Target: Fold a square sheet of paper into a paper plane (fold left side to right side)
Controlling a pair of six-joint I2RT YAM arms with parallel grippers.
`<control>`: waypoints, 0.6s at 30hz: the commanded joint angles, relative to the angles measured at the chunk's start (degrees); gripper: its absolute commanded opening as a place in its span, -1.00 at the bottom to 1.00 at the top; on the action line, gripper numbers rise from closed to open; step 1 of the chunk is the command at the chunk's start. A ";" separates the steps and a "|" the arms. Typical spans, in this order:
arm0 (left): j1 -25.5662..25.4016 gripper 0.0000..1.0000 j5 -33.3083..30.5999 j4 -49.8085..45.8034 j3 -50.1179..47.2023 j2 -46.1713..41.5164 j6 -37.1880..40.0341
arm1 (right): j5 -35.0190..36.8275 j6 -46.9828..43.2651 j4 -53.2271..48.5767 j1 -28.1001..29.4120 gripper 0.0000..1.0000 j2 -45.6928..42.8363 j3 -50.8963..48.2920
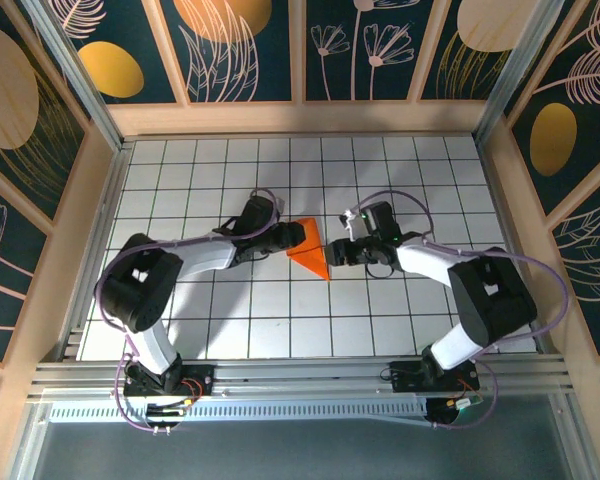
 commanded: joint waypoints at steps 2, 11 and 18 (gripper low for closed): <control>1.97 0.05 -1.39 1.01 -4.65 -5.98 -1.87 | 1.05 -5.65 0.28 2.23 0.05 4.86 5.42; 4.86 0.16 -1.40 4.86 -12.58 -10.98 -7.17 | 1.05 -8.18 -0.67 3.49 -0.04 12.39 11.03; 5.00 0.17 -1.36 5.10 -13.34 -10.41 -7.36 | 0.35 -8.59 -0.61 3.56 -0.15 13.31 11.23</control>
